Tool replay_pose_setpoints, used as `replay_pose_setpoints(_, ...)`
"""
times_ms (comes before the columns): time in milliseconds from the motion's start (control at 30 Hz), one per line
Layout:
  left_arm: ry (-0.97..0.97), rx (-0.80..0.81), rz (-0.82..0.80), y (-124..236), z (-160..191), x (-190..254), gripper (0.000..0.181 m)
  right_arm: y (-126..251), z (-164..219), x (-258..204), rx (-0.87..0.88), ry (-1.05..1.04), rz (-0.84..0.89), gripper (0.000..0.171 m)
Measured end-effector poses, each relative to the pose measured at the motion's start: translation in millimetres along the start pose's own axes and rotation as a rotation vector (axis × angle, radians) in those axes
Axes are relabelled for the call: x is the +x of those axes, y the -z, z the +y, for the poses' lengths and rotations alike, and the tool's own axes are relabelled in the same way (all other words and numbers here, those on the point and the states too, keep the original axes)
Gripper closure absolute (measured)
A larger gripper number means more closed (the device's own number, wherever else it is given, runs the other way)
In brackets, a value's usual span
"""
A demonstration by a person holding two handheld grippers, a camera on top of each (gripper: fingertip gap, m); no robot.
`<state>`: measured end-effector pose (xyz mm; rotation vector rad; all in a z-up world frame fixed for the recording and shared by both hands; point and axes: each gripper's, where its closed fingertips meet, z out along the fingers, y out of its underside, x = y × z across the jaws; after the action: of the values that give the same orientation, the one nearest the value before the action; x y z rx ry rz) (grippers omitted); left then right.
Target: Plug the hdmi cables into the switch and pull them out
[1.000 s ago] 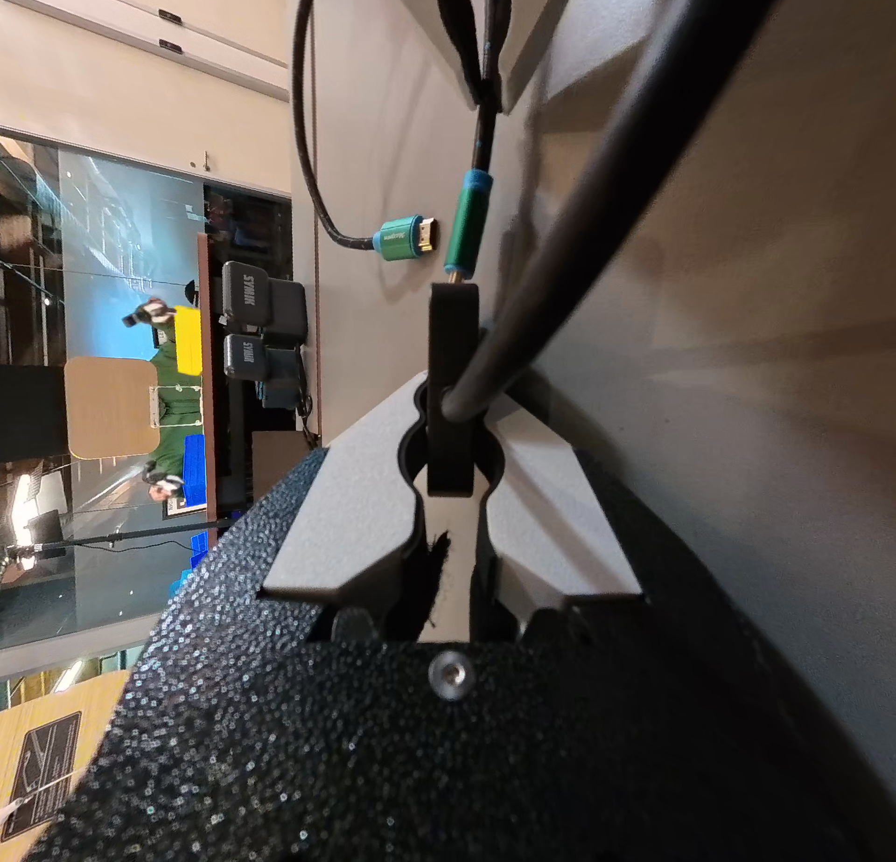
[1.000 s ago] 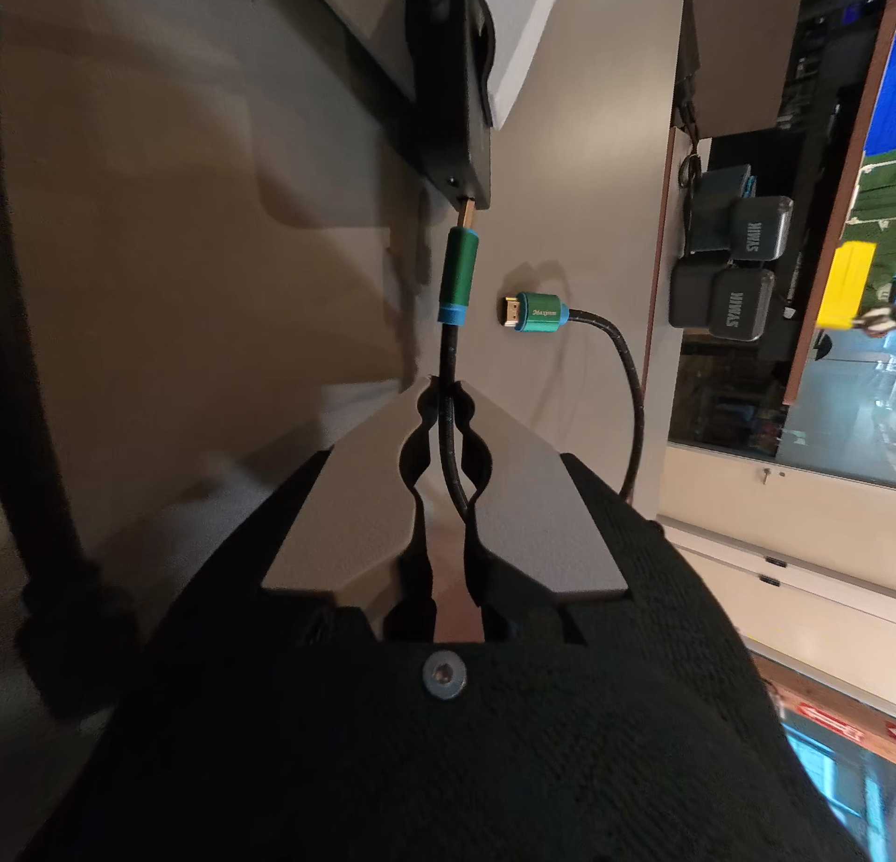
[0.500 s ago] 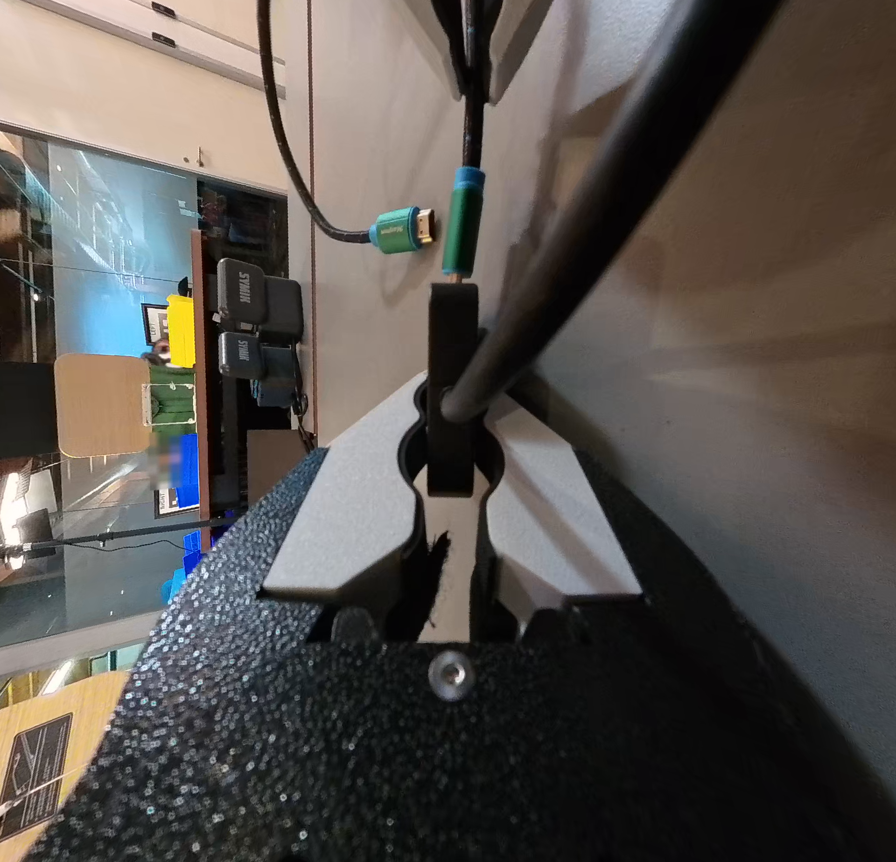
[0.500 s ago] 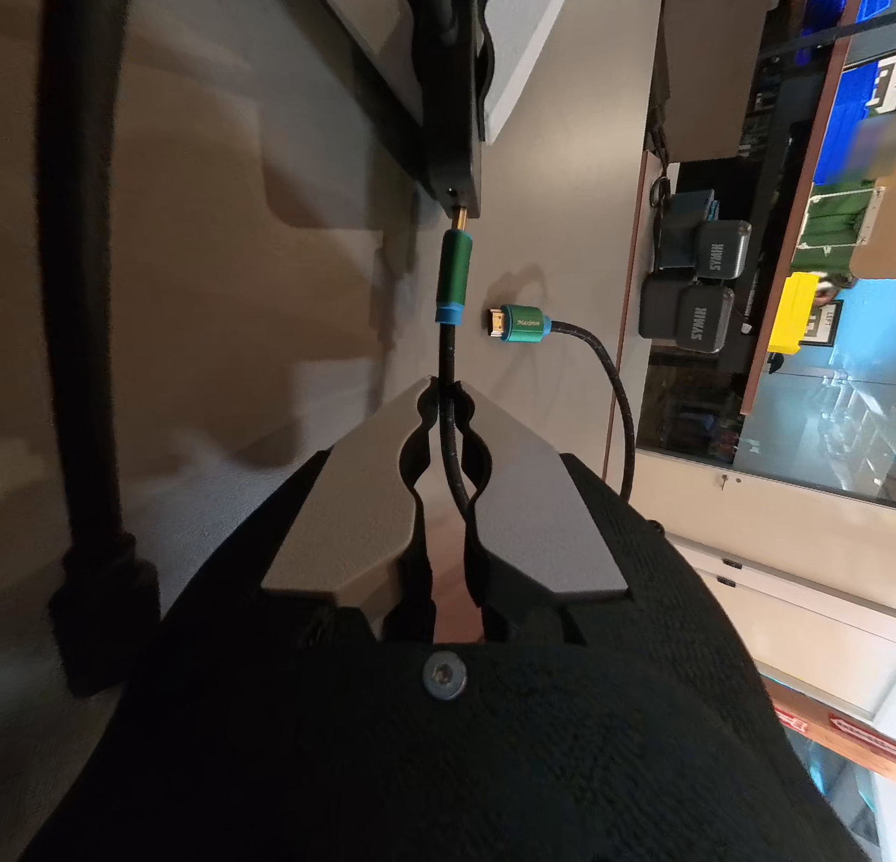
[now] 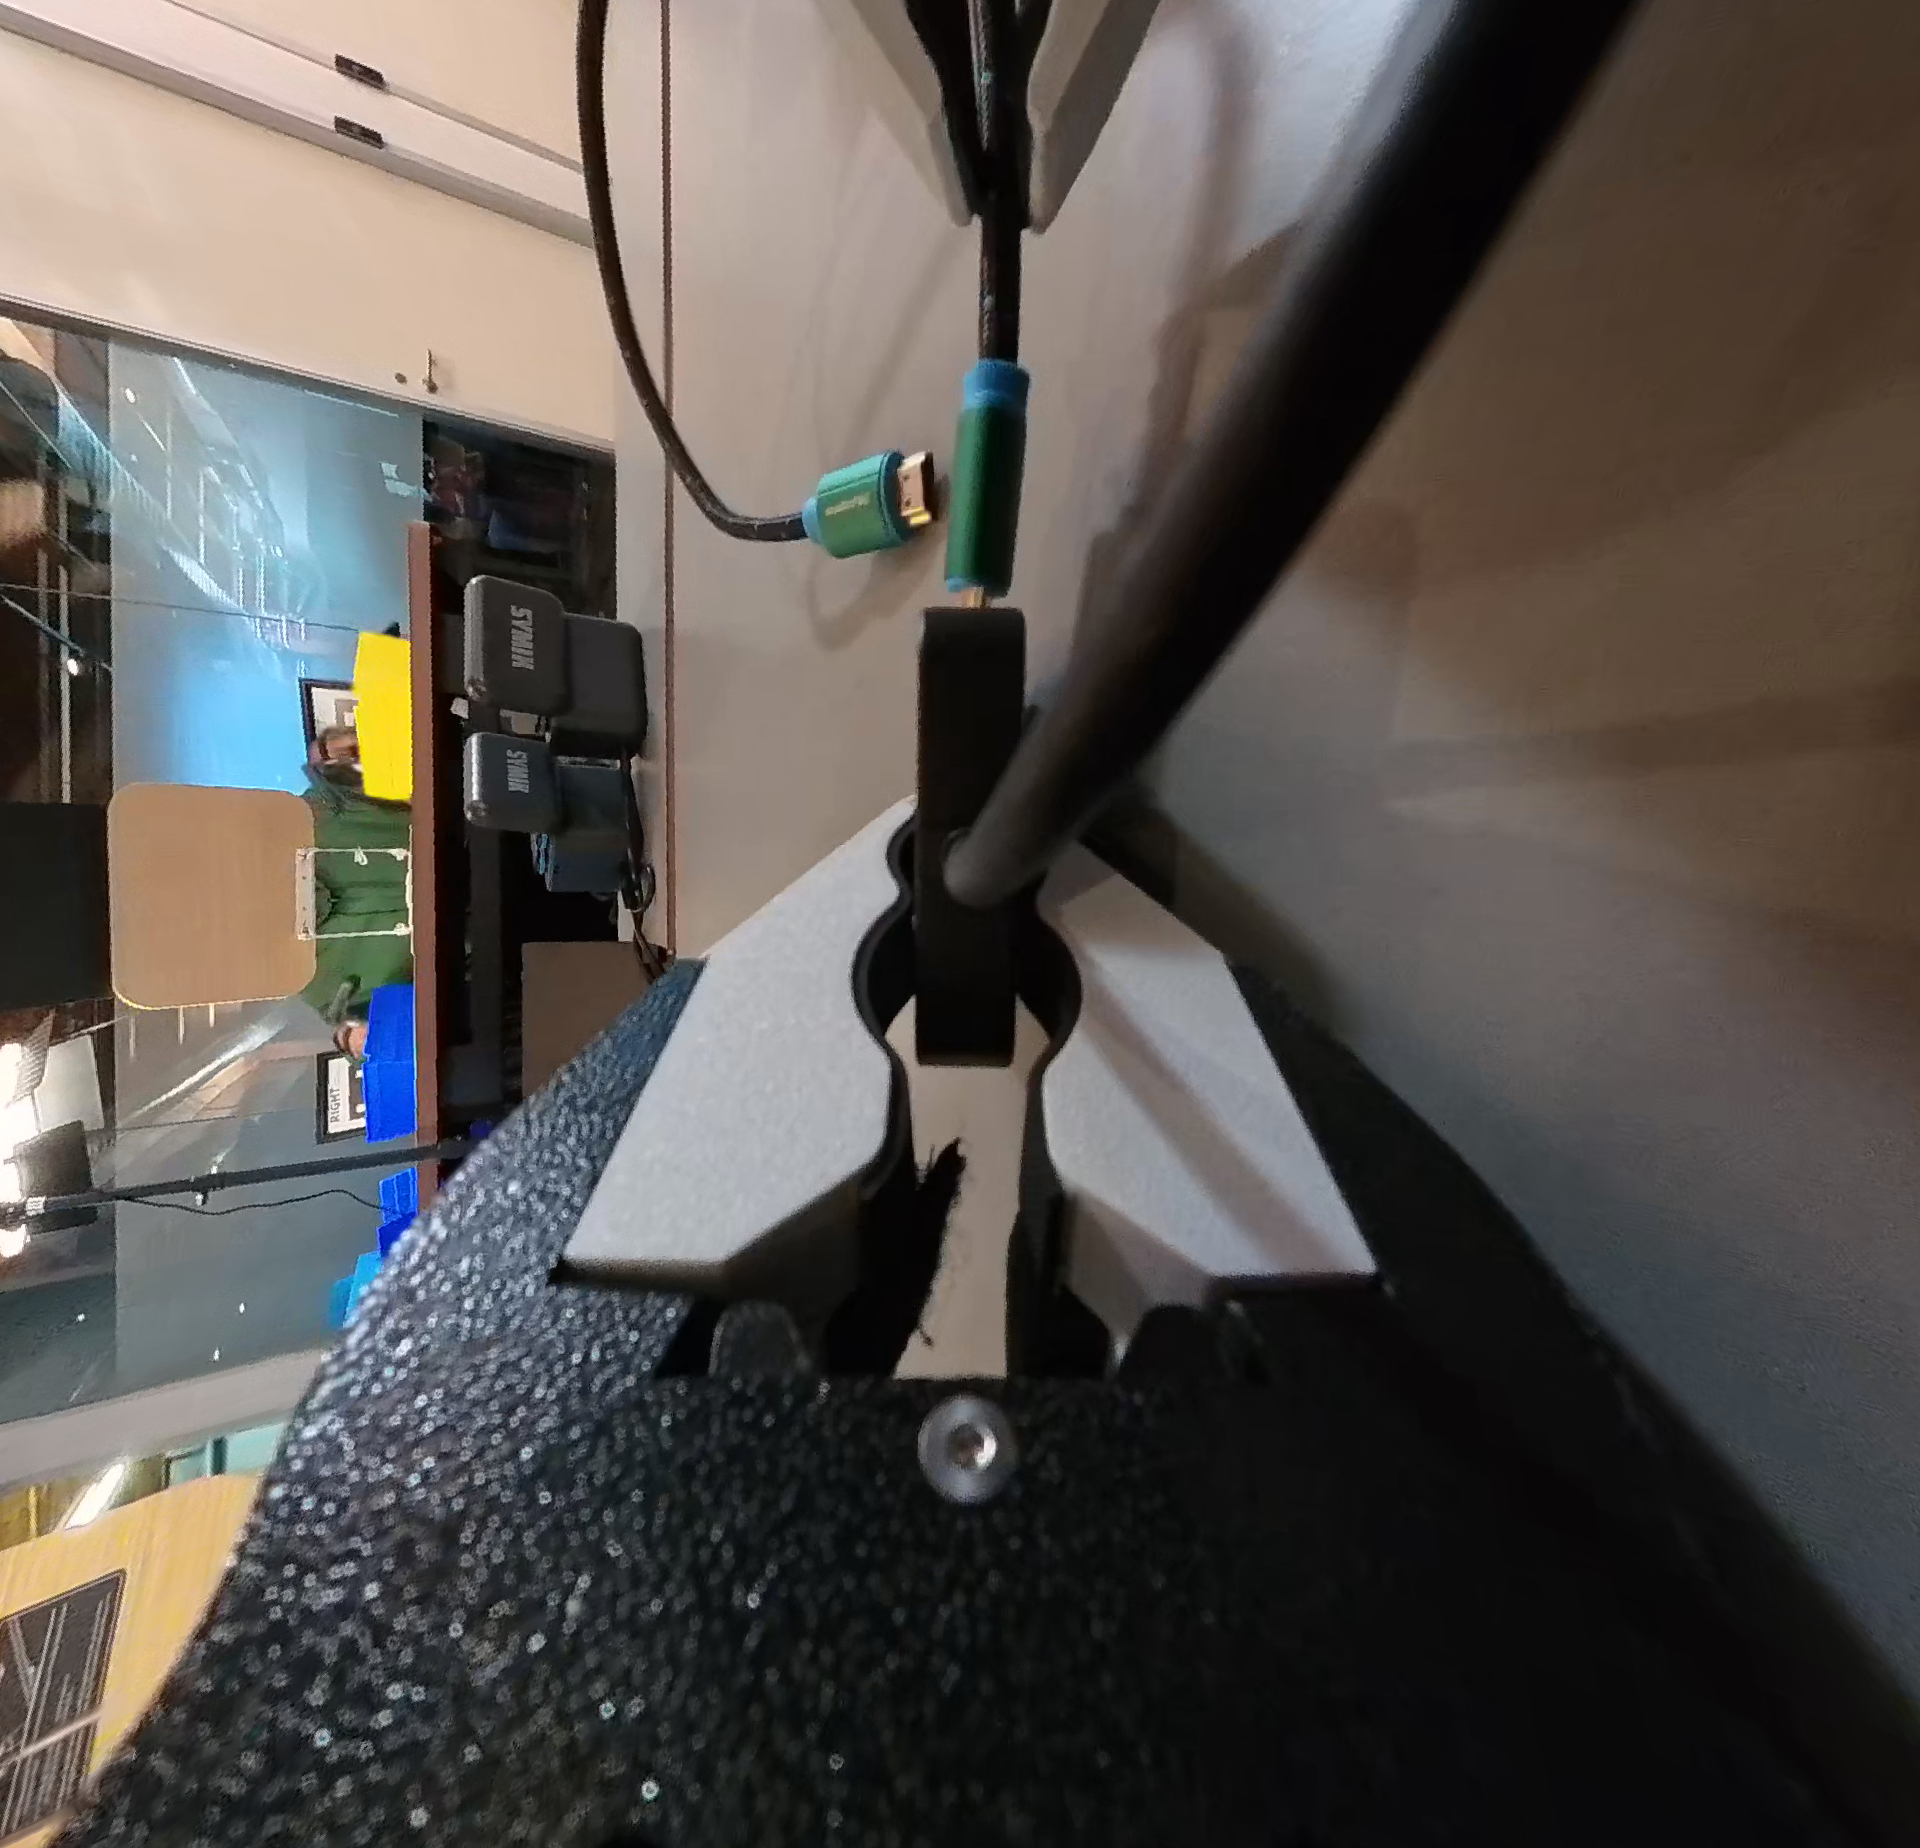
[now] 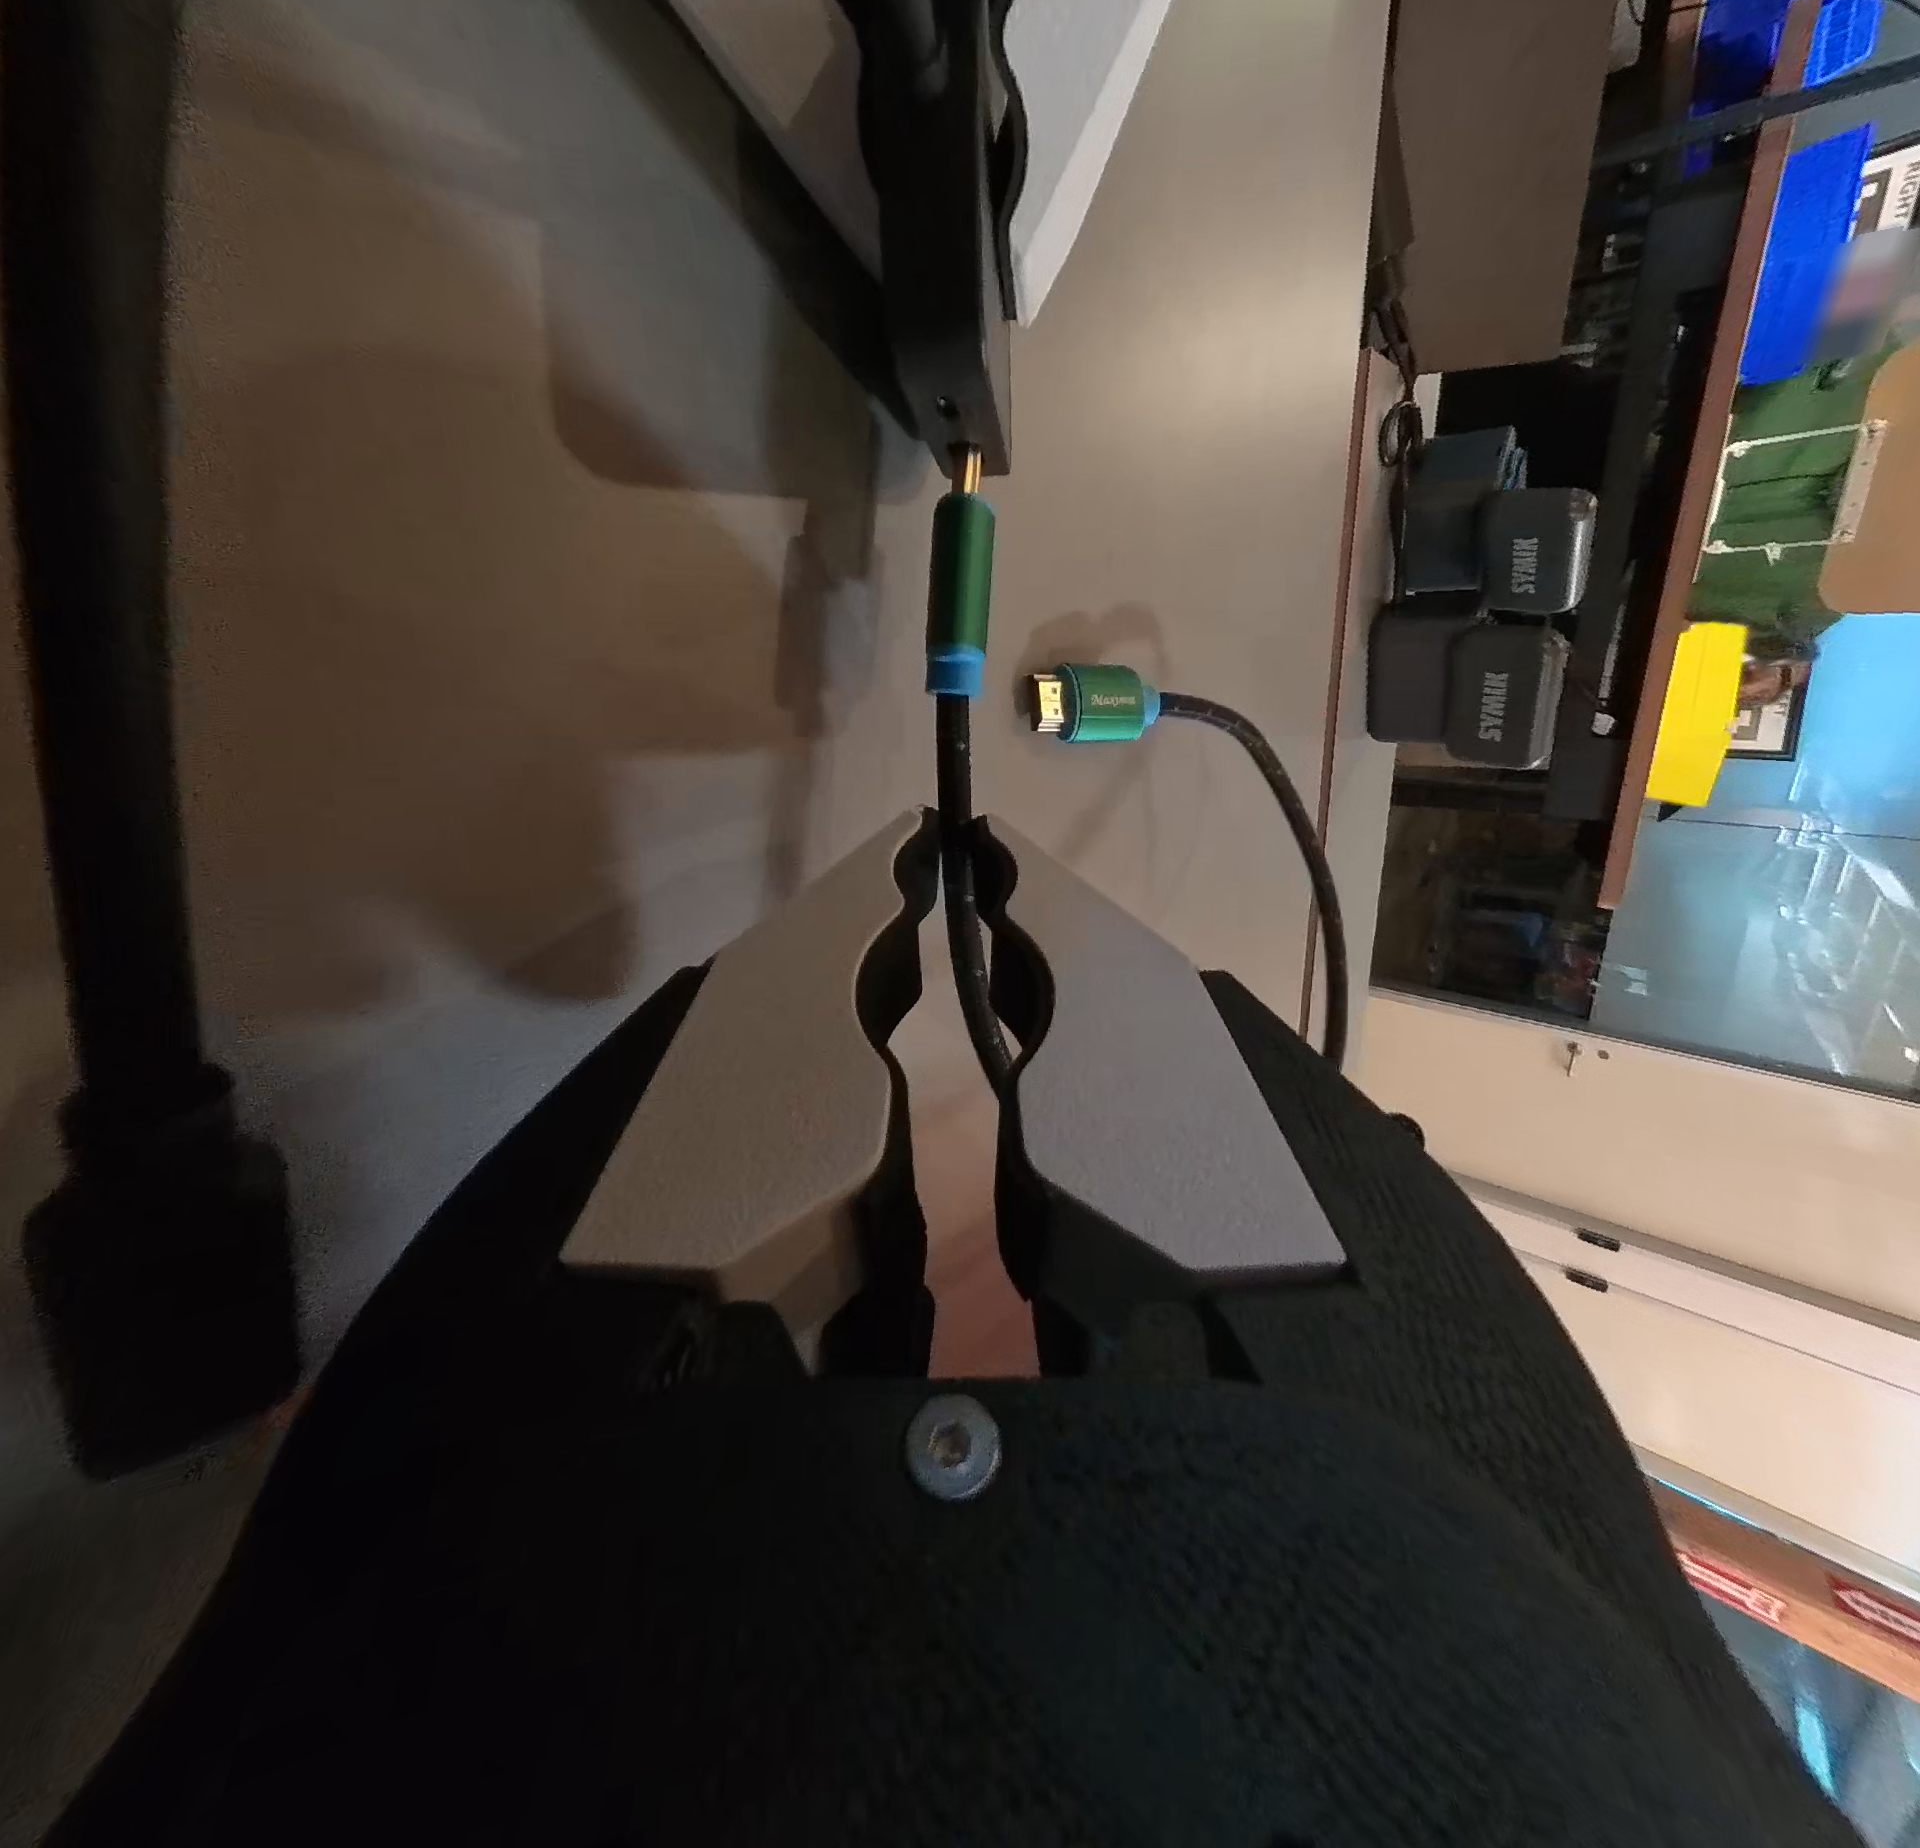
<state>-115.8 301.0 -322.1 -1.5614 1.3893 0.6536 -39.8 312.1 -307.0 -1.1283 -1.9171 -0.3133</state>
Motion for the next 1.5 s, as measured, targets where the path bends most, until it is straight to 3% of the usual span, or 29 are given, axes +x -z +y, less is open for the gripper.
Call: replay_pose_setpoints(1500, 0.034, 0.038, 0.013, 0.3, -2.4, -0.7, 0.17, -1.6, 0.2, -3.1, 0.012, 0.07, 0.008, 0.168)
